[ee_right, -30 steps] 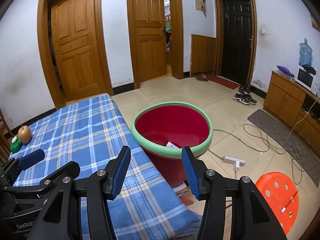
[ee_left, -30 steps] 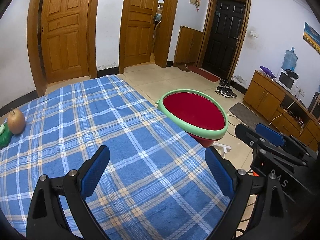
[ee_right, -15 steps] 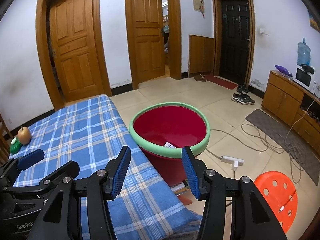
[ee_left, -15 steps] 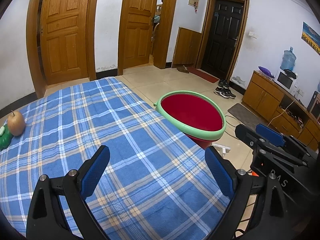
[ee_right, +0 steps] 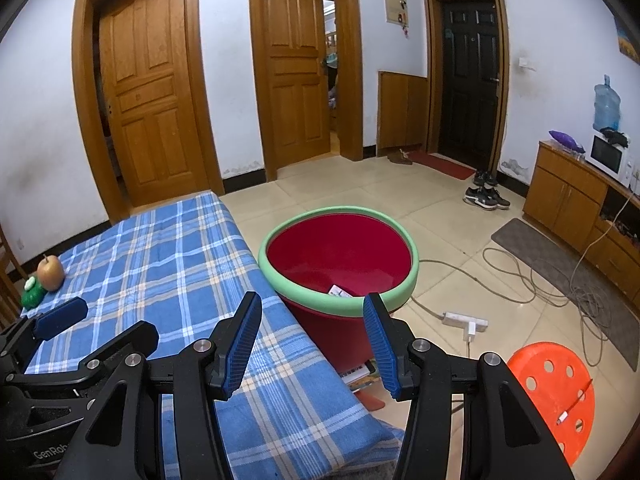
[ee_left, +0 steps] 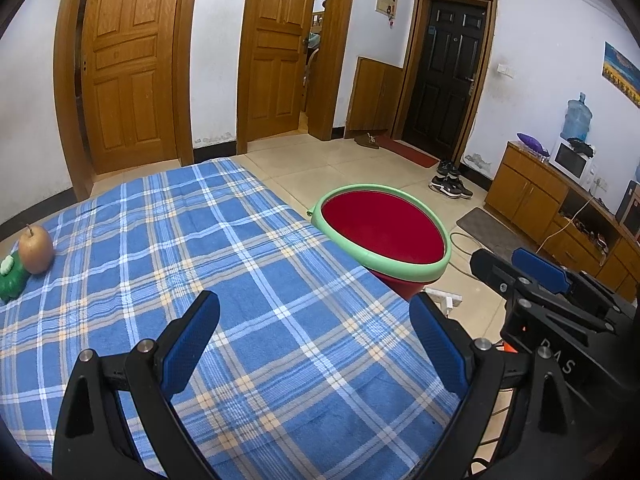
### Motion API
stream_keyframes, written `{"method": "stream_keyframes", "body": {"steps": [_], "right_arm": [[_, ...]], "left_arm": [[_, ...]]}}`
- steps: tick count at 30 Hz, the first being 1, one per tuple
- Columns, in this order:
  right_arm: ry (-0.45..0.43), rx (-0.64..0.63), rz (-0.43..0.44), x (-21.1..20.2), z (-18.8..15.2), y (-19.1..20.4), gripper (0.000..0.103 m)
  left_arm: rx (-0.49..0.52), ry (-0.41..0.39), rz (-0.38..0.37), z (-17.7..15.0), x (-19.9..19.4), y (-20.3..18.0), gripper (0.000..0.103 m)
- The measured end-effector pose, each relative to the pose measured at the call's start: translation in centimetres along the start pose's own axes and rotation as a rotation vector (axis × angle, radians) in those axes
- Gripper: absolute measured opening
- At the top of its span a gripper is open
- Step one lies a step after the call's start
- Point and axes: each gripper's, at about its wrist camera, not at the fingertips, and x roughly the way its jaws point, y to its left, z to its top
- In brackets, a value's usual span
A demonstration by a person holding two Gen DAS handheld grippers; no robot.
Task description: Collect trash
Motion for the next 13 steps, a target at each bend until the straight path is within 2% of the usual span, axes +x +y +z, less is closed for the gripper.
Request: {"method": "stream_keyframes", "body": {"steps": [13], "right_arm": [[-0.007, 0.001, 0.004, -0.51, 0.02, -0.21, 0.054]], "left_arm": [[0.008, -0.010, 0.004, 0.09, -0.53, -0.20, 0.094]]}}
